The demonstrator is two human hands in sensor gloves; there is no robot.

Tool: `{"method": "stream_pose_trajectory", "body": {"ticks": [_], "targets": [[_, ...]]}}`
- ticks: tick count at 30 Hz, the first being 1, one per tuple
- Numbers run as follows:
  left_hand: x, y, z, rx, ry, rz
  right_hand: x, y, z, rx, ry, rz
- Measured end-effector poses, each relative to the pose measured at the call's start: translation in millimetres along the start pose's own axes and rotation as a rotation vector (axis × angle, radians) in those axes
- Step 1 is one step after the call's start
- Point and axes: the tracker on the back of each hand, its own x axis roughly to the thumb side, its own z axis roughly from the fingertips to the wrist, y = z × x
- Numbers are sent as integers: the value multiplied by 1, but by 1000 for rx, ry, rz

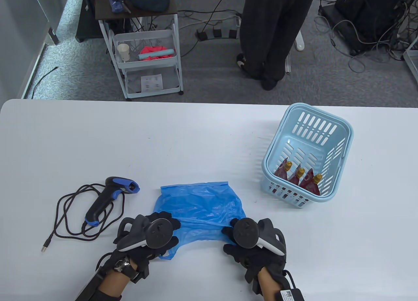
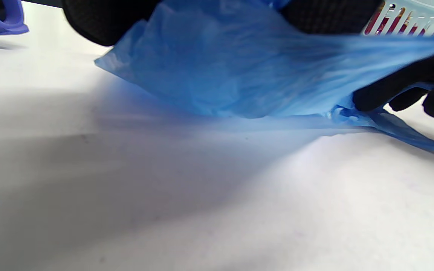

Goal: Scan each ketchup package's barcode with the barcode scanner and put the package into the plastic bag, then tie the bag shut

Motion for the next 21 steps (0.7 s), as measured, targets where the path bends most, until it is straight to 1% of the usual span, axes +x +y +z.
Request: {"method": "stream_pose_trajectory", "body": {"ticks": [3, 4, 6, 9, 17, 21], "targets": [[-1, 3, 1, 13, -16, 39, 1, -4, 4, -105, -13, -15], [0, 5, 2, 33, -28, 74, 2, -6, 6, -172, -20, -28], [0, 9, 3, 58, -43, 109, 2, -10, 9, -263, -26, -62], [2, 15, 5, 86, -63, 162, 4, -17, 15, -348, -27, -76], [-1, 31, 10, 146, -88, 264, 14, -41, 34, -500, -52, -71], [-4, 40, 14, 178, -99, 309, 19, -54, 43, -543, -84, -79]]}}
